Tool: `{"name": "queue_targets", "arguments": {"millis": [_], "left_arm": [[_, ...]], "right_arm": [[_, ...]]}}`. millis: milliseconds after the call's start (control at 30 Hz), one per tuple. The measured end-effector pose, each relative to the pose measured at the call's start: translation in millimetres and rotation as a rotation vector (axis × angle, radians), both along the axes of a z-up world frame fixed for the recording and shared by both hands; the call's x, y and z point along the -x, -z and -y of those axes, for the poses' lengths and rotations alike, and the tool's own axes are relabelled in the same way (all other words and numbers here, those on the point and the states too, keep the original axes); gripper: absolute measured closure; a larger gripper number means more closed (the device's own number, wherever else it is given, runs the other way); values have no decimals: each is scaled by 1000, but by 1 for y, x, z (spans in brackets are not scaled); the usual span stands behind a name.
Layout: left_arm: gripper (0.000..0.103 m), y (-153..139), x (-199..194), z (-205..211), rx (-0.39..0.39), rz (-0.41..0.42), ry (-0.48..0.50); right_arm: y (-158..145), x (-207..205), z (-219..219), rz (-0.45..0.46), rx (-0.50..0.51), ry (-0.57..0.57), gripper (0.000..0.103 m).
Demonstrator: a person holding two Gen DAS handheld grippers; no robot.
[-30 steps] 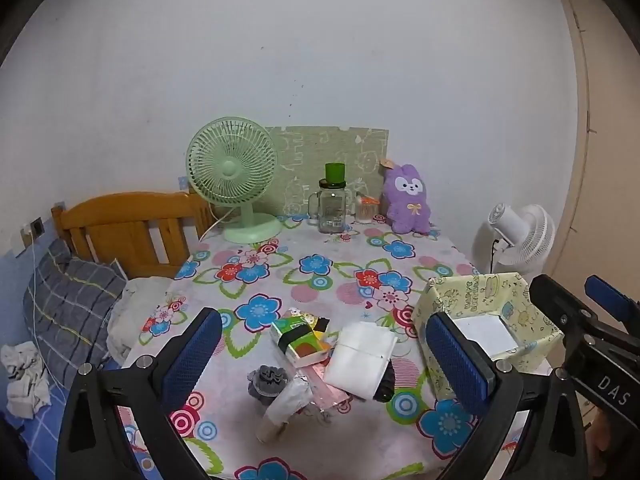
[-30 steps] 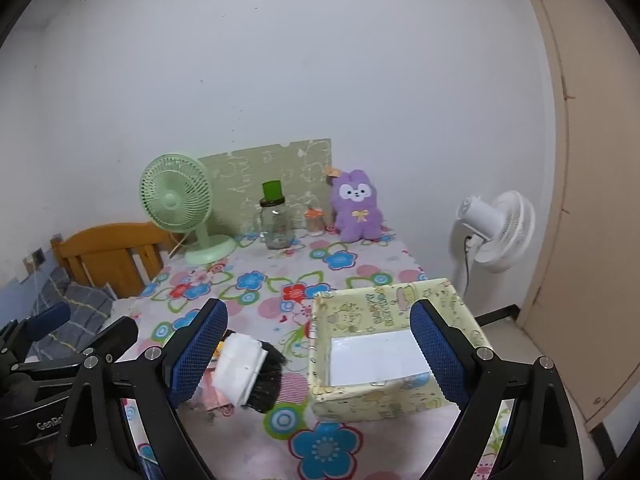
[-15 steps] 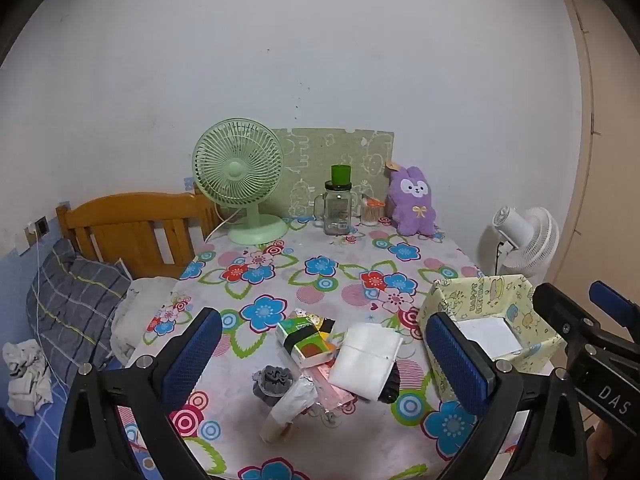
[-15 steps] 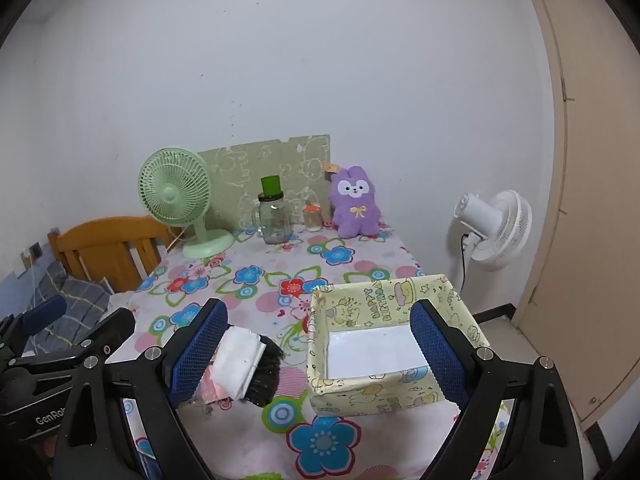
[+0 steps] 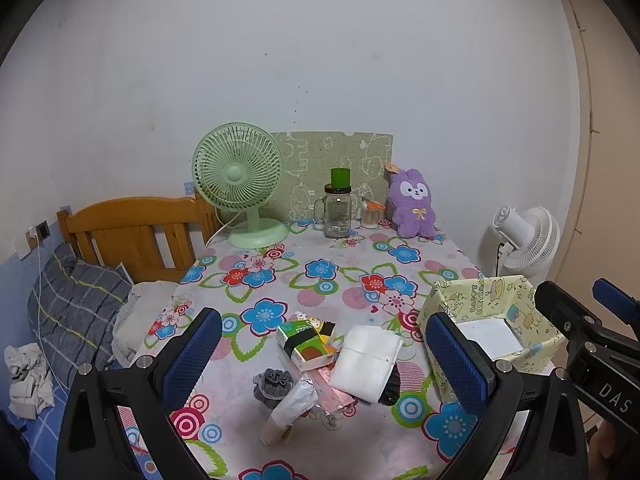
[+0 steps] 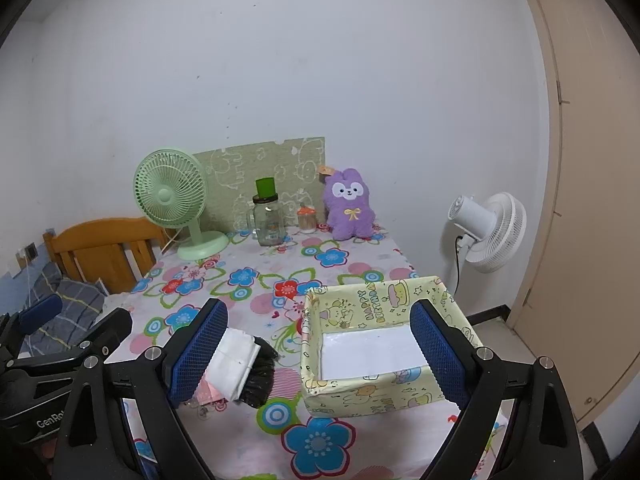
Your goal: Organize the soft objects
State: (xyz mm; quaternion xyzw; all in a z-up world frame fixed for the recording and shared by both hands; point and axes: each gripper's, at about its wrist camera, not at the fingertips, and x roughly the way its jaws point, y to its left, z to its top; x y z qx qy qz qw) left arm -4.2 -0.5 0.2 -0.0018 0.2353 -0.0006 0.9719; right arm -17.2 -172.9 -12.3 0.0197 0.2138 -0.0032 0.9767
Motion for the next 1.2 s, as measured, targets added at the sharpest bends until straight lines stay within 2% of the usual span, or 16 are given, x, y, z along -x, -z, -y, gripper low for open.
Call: {"name": "queue_targets", "arguments": {"millis": [1200], "left_arm": [[1,1,-1,-1,-2,-2,0]], "right_arm": [[1,0,-5,-4,8,3,9]]}}
